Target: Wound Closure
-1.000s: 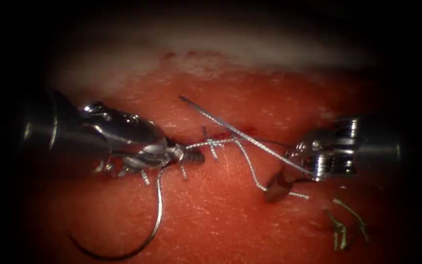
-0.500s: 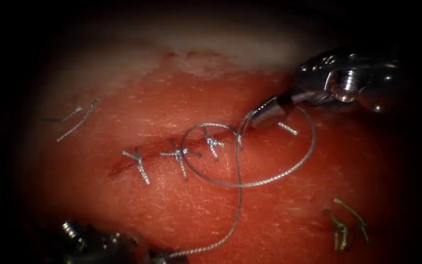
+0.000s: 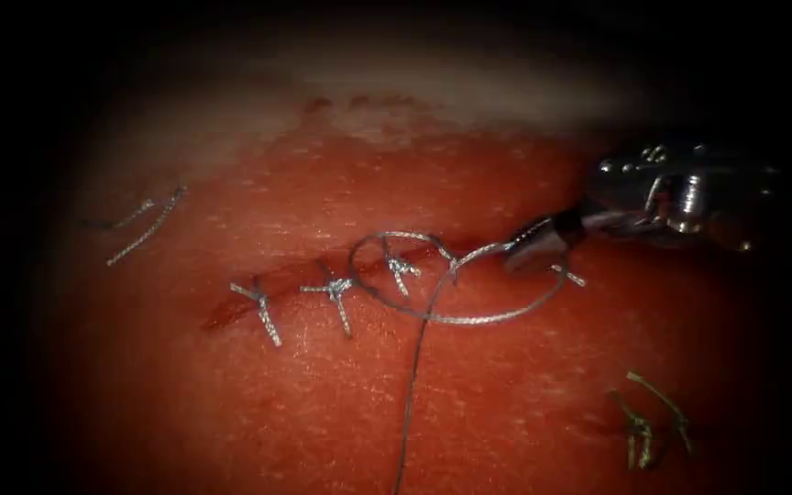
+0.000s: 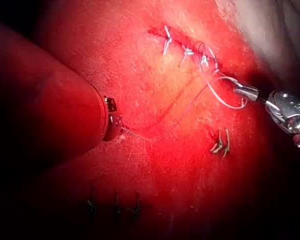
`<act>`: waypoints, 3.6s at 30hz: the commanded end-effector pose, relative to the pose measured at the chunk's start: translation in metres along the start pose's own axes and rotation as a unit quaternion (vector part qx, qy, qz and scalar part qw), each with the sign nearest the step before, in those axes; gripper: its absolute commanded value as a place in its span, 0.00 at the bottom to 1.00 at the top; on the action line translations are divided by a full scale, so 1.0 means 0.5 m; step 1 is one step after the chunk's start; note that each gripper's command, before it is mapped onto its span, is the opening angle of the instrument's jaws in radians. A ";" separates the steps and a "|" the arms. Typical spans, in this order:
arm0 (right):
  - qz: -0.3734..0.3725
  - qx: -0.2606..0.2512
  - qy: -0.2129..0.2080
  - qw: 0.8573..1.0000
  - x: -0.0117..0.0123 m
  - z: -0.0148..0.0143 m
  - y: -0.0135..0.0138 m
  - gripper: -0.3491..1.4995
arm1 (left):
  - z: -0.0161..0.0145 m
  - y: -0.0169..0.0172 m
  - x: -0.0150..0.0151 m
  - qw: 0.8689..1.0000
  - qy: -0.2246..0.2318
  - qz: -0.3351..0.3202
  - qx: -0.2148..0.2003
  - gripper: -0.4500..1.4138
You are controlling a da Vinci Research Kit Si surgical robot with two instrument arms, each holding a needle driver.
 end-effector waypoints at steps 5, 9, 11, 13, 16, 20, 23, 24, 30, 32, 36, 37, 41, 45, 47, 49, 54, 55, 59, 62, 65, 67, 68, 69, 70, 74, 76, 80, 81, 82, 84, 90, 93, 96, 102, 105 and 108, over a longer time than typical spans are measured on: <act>0.017 -0.003 0.035 0.999 -0.0030 0.0016 0.0003 0.00 | -0.0013 0.0044 -0.0068 1.000 -0.007 0.008 -0.004 0.05; 0.039 -0.010 0.057 0.998 -0.0054 0.0024 0.0021 0.00 | -0.0039 0.0071 -0.0123 1.000 -0.010 0.016 -0.006 0.05; 0.062 -0.015 0.079 0.995 -0.0060 0.0021 0.0048 0.00 | -0.0057 0.0086 -0.0154 1.000 -0.013 0.020 -0.008 0.05; 0.077 -0.023 0.090 0.993 -0.0056 0.0019 0.0073 0.00 | -0.0070 0.0094 -0.0176 1.000 -0.012 0.023 -0.008 0.05; 0.087 -0.034 0.097 0.991 -0.0041 0.0018 0.0101 0.00 | -0.0083 0.0117 -0.0201 1.000 -0.012 0.024 -0.008 0.05; 0.089 -0.036 0.099 0.990 -0.0033 0.0019 0.0113 0.00 | -0.0115 0.0171 -0.0199 0.999 -0.017 0.026 -0.010 0.05; 0.090 -0.038 0.100 0.990 -0.0029 0.0027 0.0107 0.00 | -0.0122 0.0274 -0.0214 0.999 -0.015 0.038 -0.008 0.05; 0.091 -0.037 0.101 0.990 -0.0027 0.0029 0.0107 0.00 | -0.0116 0.0297 -0.0226 0.999 -0.016 0.040 -0.009 0.05; 0.095 -0.042 0.104 0.989 -0.0010 0.0035 0.0125 0.00 | -0.0033 0.0453 -0.0313 0.996 -0.040 0.063 -0.040 0.05; 0.097 -0.045 0.106 0.989 -0.0002 0.0038 0.0133 0.00 | -0.0019 0.0473 -0.0320 0.996 -0.038 0.070 -0.044 0.05; 0.097 -0.055 0.108 0.988 0.0026 0.0055 0.0150 0.00 | -0.0002 0.0506 -0.0330 0.995 -0.039 0.071 -0.056 0.05; 0.085 -0.059 0.108 0.989 0.0035 0.0060 0.0154 0.00 | -0.0001 0.0510 -0.0332 0.995 -0.040 0.072 -0.059 0.05; 0.058 -0.073 0.113 0.989 0.0072 0.0082 0.0181 0.00 | 0.0012 0.0542 -0.0360 0.995 -0.039 0.070 -0.062 0.05; 0.051 -0.081 0.111 0.989 0.0074 0.0096 0.0200 0.00 | 0.0022 0.0576 -0.0386 0.995 -0.038 0.068 -0.068 0.05; 0.049 -0.082 0.110 0.989 0.0069 0.0105 0.0204 0.00 | 0.0022 0.0592 -0.0391 0.995 -0.033 0.065 -0.073 0.05; 0.046 -0.083 0.109 0.989 0.0061 0.0115 0.0211 0.00 | 0.0027 0.0623 -0.0400 0.995 -0.023 0.059 -0.078 0.05; 0.042 -0.090 0.098 0.990 0.0058 0.0133 0.0230 0.00 | 0.0026 0.0650 -0.0396 0.995 -0.003 0.059 -0.080 0.05; 0.042 -0.091 0.098 0.990 0.0058 0.0134 0.0232 0.00 | 0.0027 0.0651 -0.0394 0.995 -0.003 0.059 -0.080 0.05; 0.039 -0.109 0.077 0.990 0.0058 0.0162 0.0253 0.00 | 0.0034 0.0658 -0.0384 0.994 0.005 0.060 -0.088 0.05; 0.033 -0.123 0.070 0.989 0.0057 0.0190 0.0280 0.00 | 0.0031 0.0663 -0.0377 0.991 0.013 0.080 -0.109 0.05; 0.038 -0.129 0.072 0.988 0.0067 0.0204 0.0292 0.00 | 0.0030 0.0663 -0.0379 0.983 0.000 0.121 -0.139 0.05; 0.042 -0.132 0.074 0.988 0.0084 0.0210 0.0301 0.00 | 0.0034 0.0658 -0.0385 0.974 -0.013 0.156 -0.165 0.05; 0.043 -0.134 0.074 0.987 0.0088 0.0212 0.0303 0.00 | 0.0036 0.0655 -0.0387 0.969 -0.016 0.174 -0.175 0.05; 0.045 -0.135 0.075 0.987 0.0092 0.0213 0.0307 0.00 | 0.0038 0.0652 -0.0390 0.963 -0.024 0.191 -0.190 0.05; 0.045 -0.136 0.075 0.987 0.0094 0.0214 0.0310 0.00 | 0.0039 0.0650 -0.0393 0.957 -0.025 0.205 -0.203 0.05; 0.046 -0.138 0.078 0.986 0.0101 0.0212 0.0328 0.00 | 0.0036 0.0645 -0.0401 0.921 -0.034 0.284 -0.264 0.05; 0.047 -0.147 0.083 0.984 0.0104 0.0211 0.0337 0.00 | 0.0035 0.0644 -0.0403 0.911 -0.034 0.298 -0.283 0.05; 0.054 -0.172 0.089 0.980 0.0110 0.0209 0.0363 0.00 | 0.0037 0.0638 -0.0410 0.895 -0.038 0.320 -0.309 0.05; 0.055 -0.174 0.089 0.979 0.0110 0.0209 0.0368 0.00 | 0.0038 0.0636 -0.0413 0.891 -0.039 0.325 -0.314 0.05; 0.055 -0.177 0.089 0.979 0.0107 0.0209 0.0374 0.00 | 0.0039 0.0634 -0.0415 0.890 -0.040 0.328 -0.314 0.05; 0.051 -0.183 0.089 0.978 0.0091 0.0209 0.0386 0.00 | 0.0042 0.0627 -0.0423 0.887 -0.033 0.338 -0.313 0.05; 0.044 -0.182 0.094 0.978 0.0067 0.0193 0.0374 0.00 | 0.0047 0.0629 -0.0418 0.899 -0.007 0.327 -0.290 0.05; 0.042 -0.172 0.104 0.979 0.0052 0.0178 0.0332 0.00 | 0.0047 0.0640 -0.0395 0.915 0.029 0.302 -0.265 0.05; 0.028 -0.182 0.108 0.977 0.0047 0.0165 0.0284 0.03 | 0.0022 0.0636 -0.0361 0.926 0.059 0.284 -0.244 0.05; 0.023 -0.240 0.128 0.962 0.0028 0.0080 0.0158 0.88 | -0.0172 0.0560 -0.0193 0.945 0.156 0.232 -0.168 0.05; 0.034 -0.259 0.126 0.957 0.0006 0.0031 0.0100 0.88 | -0.0294 0.0463 -0.0069 0.951 0.199 0.217 -0.095 0.05; 0.046 -0.272 0.125 0.953 -0.0012 -0.0003 0.0051 0.87 | -0.0355 0.0367 0.0007 0.955 0.213 0.196 -0.059 0.05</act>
